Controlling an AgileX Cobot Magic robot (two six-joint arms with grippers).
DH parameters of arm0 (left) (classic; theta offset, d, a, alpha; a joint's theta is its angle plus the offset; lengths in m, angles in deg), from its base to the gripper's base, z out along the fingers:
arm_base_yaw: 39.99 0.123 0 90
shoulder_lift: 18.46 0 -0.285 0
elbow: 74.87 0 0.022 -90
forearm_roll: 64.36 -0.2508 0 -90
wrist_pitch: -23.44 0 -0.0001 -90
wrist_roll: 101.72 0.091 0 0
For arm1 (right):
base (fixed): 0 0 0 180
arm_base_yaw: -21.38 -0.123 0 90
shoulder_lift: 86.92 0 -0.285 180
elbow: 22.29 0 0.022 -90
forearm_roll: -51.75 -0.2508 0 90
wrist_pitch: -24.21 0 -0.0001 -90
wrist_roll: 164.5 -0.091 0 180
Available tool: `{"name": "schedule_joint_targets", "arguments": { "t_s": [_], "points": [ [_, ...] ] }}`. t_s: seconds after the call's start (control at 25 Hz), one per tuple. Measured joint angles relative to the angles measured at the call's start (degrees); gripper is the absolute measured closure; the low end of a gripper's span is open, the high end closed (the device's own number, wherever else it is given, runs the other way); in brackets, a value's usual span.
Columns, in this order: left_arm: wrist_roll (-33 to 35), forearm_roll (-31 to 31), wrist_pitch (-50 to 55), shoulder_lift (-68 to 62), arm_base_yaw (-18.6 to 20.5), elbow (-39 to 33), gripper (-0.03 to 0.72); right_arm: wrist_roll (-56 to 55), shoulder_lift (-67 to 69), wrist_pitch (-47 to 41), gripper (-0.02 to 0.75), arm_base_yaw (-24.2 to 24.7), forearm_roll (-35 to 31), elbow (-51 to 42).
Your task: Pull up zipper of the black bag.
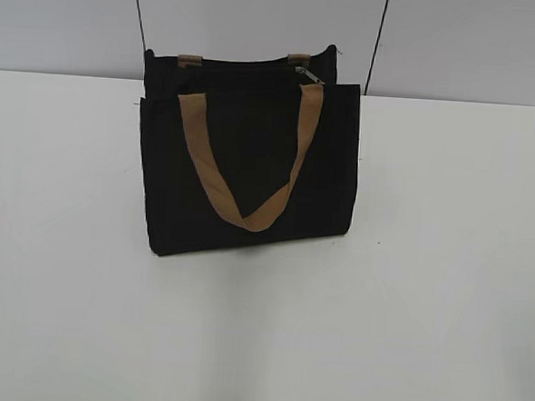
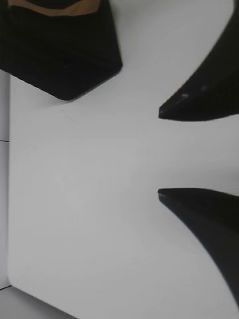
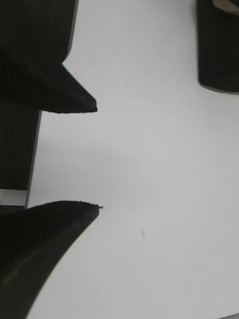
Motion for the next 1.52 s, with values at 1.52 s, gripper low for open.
{"name": "schedule_joint_targets", "arguments": {
  "t_s": [1.52],
  "points": [
    [4.19,2.81,1.28,5.99,5.68,-1.23,0.410,1.48,-3.33,1.72,0.308,2.41,-1.15,-1.11]
  ]
}}
